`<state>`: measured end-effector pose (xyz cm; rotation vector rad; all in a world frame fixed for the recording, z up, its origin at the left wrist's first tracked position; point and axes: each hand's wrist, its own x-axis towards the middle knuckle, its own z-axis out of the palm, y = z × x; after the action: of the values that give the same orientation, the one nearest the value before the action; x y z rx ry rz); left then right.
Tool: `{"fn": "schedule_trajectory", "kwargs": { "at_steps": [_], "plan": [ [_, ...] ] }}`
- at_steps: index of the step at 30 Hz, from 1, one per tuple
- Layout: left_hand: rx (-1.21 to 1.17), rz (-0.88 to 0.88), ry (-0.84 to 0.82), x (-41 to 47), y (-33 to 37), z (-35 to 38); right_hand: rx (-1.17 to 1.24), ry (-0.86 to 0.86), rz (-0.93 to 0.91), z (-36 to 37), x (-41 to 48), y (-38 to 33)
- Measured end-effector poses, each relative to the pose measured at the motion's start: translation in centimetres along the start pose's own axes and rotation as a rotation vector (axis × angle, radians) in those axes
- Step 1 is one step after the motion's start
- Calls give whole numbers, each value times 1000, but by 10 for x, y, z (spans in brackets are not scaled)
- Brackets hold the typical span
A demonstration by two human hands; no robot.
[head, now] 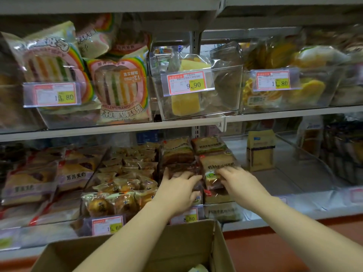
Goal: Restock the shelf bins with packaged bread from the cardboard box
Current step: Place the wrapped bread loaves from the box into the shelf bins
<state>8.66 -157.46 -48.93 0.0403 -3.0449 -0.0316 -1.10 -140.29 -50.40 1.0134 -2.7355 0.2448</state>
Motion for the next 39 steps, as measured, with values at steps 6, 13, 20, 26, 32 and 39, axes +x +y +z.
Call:
{"fn": "schedule_trajectory", "kwargs": {
  "at_steps": [6, 13, 20, 26, 32, 39],
  "plan": [
    [-66, -3, 125, -51, -8, -11, 26, -9, -90, -16, -28, -5],
    [-94, -86, 37, -164, -45, 22, 85, -53, -381, -9, -90, -92],
    [-128, -248, -134, -225, -95, 50, 6, -511, -426, 48, -92, -156],
    [-169, -300, -349, -227, -122, 63, -2, -828, -487, 114, -92, -200],
    [-216, -347, -411, -230, -141, 72, 58, -1164, -413, 175, -120, -216],
    [-267, -356, -459, -230, -143, 77, 197, -1164, -416, 194, -137, -224]
  ]
}}
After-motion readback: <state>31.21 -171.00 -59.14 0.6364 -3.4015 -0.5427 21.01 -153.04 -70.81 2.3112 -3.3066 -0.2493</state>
